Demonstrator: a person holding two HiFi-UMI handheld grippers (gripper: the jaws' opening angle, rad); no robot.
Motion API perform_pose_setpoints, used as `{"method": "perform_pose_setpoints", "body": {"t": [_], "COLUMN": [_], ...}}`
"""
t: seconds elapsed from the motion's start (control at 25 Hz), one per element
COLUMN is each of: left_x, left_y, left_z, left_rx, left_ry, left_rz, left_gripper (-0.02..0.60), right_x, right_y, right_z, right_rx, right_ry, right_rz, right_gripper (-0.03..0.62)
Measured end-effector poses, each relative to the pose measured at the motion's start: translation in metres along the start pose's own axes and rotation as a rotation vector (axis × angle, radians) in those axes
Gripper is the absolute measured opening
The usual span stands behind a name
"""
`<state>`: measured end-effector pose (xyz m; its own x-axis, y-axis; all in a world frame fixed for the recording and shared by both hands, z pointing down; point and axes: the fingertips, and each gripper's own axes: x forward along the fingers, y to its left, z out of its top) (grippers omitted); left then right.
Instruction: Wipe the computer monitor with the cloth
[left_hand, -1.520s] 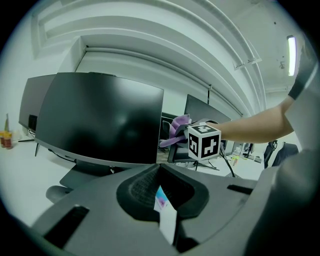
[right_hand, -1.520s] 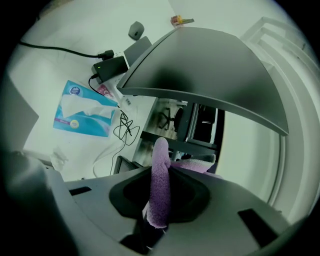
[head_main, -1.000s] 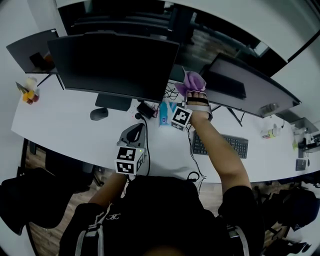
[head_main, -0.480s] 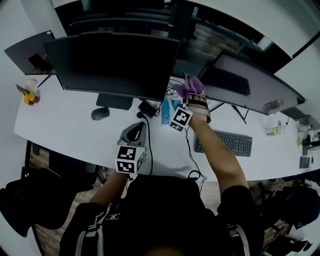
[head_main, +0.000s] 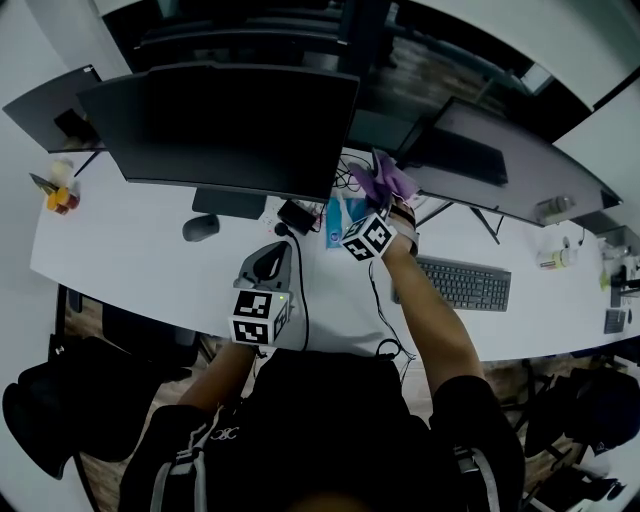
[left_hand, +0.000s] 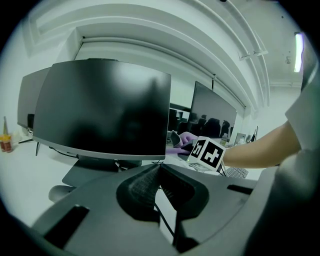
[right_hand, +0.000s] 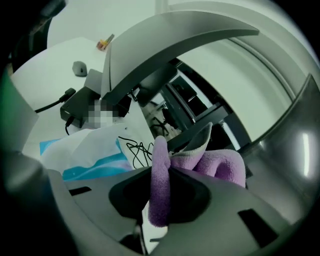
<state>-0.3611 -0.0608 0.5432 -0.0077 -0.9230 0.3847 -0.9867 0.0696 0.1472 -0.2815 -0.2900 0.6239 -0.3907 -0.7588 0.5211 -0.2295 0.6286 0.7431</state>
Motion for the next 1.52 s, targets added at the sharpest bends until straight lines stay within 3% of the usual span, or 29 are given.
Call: {"method": "perform_pose_setpoints", "body": {"t": [0.12,0.4,0.56,1.08,1.52], "left_x": [0.005,0.017,0.024,0.040,0.058], "left_y": [0.001,0.002,0.001,-0.029,-0.079], "left_z": [-0.001,-0.001,-0.003,-0.006,-0.002], "left_rx": [0.002,-0.005,0.002,0.007,0.034], "left_ry": [0.010,0.028,0.037,0.069,0.103], "left_rz": [-0.006,-0.016,-0.025,0.023,0.053], "left_gripper": [0.014,0.014,0.014,0.014,0.014], "right_x": [0.004,0.015,0.023,0.023,0.027], "right_y": [-0.001,0.012,0.003,-0.021,-0.045], "right_z": [-0.001,-0.019,-0.040,-0.075,-0.122], "right_rx": [0.105,0.344,0.527,0.694,0.776], "right_ry": [-0.025,-0.004,0.000,-0.082,-0.117], "right_rz": [0.010,0.119,0.113,0.049,0.068], "right_gripper": [0.084,0.084,0.083,0.083,0.083]}}
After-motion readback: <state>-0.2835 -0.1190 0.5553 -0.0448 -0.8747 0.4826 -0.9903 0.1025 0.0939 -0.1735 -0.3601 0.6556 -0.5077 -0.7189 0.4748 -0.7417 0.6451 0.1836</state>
